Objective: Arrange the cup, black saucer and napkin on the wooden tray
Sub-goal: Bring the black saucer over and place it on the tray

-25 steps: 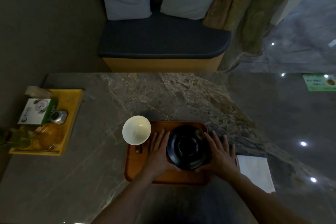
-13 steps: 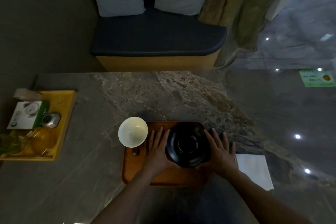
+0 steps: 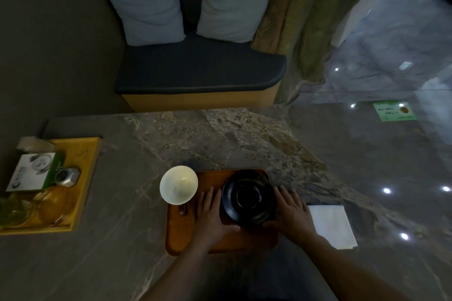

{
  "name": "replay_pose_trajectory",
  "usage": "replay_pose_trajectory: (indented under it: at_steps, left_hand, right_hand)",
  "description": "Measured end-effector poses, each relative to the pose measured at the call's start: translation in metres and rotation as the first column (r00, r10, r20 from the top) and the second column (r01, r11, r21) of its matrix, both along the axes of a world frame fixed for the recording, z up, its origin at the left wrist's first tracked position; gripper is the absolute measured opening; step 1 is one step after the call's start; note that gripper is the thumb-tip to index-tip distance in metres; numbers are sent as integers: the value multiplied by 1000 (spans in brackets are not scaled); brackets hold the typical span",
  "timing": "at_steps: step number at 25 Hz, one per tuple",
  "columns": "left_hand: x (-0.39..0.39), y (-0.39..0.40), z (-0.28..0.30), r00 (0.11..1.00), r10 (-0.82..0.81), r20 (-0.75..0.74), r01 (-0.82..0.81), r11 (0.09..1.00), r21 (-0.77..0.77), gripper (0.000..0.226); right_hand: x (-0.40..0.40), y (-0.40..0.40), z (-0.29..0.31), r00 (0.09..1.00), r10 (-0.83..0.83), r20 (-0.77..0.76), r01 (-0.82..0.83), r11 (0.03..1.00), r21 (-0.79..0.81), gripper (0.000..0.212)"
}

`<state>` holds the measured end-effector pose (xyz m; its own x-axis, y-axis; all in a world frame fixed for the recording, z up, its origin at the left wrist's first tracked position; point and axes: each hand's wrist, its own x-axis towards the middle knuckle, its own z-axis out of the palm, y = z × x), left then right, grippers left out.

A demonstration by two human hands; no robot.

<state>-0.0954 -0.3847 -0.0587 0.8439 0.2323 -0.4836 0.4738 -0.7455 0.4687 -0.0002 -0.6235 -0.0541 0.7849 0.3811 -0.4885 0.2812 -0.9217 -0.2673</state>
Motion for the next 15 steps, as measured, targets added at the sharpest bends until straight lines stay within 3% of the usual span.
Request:
replay_pose_trajectory:
  at_steps: [5, 10, 12, 15]
  left_hand:
    - [-14, -4, 18, 994, 24, -106, -29, 998, -50, 102]
    - [-21, -16, 35, 989, 64, -130, -71, 996, -50, 64]
    - [-20, -20, 44, 987, 59, -149, -70, 995, -73, 51]
    - [-14, -29, 59, 980, -52, -193, 31, 993, -112, 46]
  right_hand:
    - [-11, -3, 27, 995, 67, 79, -66, 998, -9, 76]
    - [-7, -18, 51, 990, 96, 106, -103, 993, 60, 34]
    - [-3, -30, 56, 991, 98, 92, -106, 990, 89, 29]
    - [5, -59, 60, 977, 185, 103, -187, 982, 9, 29]
